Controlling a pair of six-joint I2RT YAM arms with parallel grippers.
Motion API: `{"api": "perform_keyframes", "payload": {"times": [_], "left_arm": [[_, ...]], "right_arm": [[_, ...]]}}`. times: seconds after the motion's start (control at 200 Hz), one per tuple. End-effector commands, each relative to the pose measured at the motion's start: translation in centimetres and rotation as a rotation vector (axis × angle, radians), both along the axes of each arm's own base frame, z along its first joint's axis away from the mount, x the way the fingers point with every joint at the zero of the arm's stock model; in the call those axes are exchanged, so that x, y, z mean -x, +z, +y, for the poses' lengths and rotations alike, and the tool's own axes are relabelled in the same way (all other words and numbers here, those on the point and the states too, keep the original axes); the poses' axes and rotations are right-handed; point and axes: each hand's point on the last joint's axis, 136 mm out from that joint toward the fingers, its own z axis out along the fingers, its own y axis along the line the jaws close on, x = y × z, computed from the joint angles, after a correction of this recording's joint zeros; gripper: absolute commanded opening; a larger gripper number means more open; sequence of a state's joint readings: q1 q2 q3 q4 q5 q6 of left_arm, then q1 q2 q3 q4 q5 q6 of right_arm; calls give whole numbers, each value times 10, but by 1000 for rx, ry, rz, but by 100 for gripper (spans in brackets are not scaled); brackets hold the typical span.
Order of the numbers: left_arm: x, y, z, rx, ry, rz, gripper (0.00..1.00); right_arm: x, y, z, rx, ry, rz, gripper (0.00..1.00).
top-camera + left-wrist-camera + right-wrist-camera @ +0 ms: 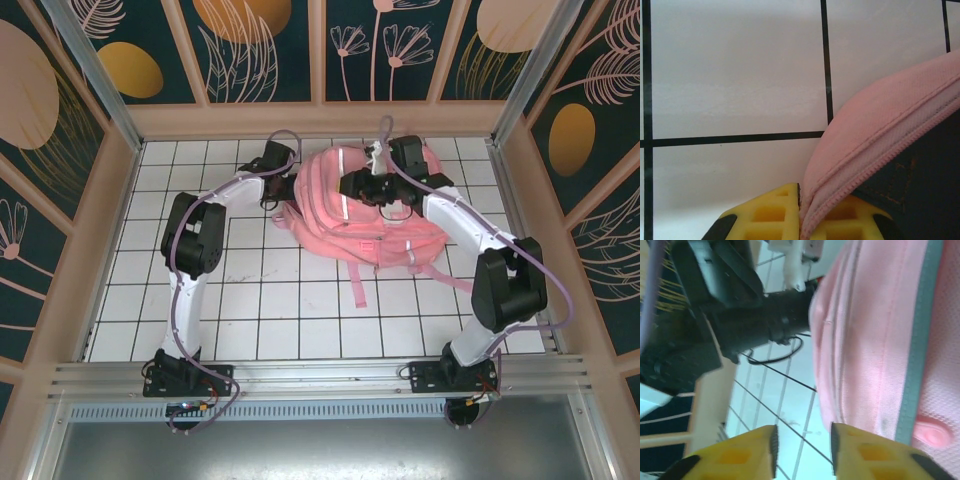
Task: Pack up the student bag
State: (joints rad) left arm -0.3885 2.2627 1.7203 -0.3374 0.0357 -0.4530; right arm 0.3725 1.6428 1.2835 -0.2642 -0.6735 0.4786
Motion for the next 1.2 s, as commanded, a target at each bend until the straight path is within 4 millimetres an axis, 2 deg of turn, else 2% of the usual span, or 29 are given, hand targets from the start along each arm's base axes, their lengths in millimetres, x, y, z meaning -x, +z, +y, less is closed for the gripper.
{"api": "perform_keyframes", "payload": {"times": [0.0, 0.105, 0.215, 0.45, 0.64, 0.725, 0.785, 0.81, 0.831, 0.896, 0.911, 0.966, 1.071, 1.196], "left_arm": [[-5, 7, 17, -14, 56, -22, 0], [-2, 15, 35, -6, 129, -42, 0], [6, 20, 58, -13, 207, -48, 0], [38, 20, 118, -63, 391, -25, 0], [75, 23, 130, -45, 427, -4, 0], [91, 27, 133, -32, 435, -3, 0], [102, 32, 132, -7, 430, -4, 0], [110, 27, 132, -3, 425, 11, 0], [113, 36, 132, 15, 422, -6, 0], [128, 41, 129, 54, 409, -6, 0], [136, 35, 130, 54, 407, 12, 0], [153, 35, 127, 87, 398, 20, 0], [184, 35, 106, 141, 345, 31, 0], [208, 40, 64, 212, 254, 44, 0]], "right_arm": [[8, 9, -24, 59, -84, -43, 43], [22, 4, -37, 85, -125, -40, 47], [39, -10, -49, 106, -159, -17, 48], [68, -47, -61, 88, -212, 64, 49], [79, -87, -54, 77, -234, 152, 41], [78, -110, -55, 111, -255, 191, 38], [73, -125, -59, 152, -275, 210, 35], [70, -129, -60, 165, -280, 212, 34], [67, -132, -60, 172, -282, 213, 33], [53, -136, -59, 187, -284, 204, 32], [50, -137, -58, 192, -284, 201, 31], [34, -139, -58, 208, -288, 188, 30], [1, -142, -60, 239, -291, 163, 28], [-39, -150, -65, 283, -288, 148, 26]]}}
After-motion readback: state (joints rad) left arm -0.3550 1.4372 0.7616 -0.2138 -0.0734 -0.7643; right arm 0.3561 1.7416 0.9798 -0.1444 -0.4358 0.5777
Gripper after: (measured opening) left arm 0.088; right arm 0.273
